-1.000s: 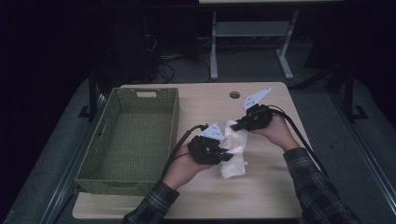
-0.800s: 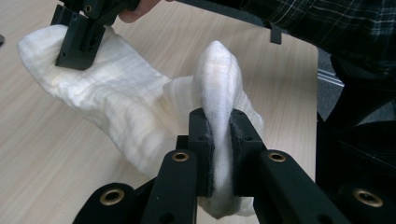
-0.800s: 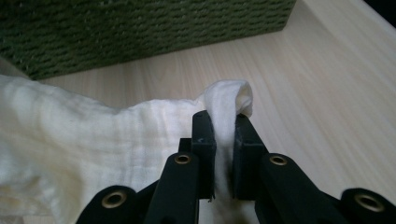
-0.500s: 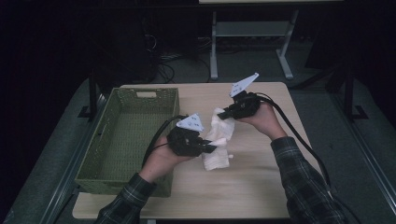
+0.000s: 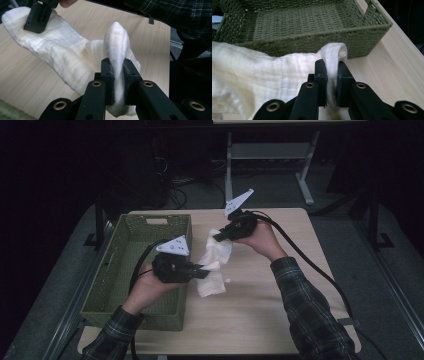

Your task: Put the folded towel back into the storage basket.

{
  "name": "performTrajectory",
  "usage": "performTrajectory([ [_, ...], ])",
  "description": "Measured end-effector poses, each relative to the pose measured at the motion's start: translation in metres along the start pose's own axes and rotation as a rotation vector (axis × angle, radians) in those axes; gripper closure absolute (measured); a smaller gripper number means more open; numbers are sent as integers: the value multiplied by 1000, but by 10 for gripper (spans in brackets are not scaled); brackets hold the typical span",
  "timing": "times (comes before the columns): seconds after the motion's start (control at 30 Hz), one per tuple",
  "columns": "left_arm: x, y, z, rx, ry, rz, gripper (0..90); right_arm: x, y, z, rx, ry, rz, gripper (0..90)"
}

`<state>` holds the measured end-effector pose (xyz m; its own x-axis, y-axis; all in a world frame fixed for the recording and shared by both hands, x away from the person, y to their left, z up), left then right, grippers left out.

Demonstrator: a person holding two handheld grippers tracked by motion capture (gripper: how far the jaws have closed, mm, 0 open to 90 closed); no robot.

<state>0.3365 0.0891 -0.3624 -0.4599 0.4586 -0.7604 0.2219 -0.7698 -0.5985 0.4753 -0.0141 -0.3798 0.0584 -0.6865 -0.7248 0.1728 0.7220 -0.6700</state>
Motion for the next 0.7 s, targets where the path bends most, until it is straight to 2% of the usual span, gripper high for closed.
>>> performTrajectory([
  [0.2, 6, -19, -7, -7, -1, 19, 809, -20, 15, 1, -11, -15, 10, 819],
  [0.7, 36, -67, -29, -77, -29, 33, 809, -67, 60, -5, -48, -81, 8, 819],
])
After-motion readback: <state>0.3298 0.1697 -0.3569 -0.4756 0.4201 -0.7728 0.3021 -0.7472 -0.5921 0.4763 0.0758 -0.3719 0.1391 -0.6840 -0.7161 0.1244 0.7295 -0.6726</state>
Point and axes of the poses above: each handheld gripper's, and its own axes: y roughly forward along the jaws, x roughly out of its underside, z roughly to its right, the point moved 9 cm from there along y, roughly forward along the jaws, and after that the axes turned 12 degrees about -y, right-handed, at the moved point
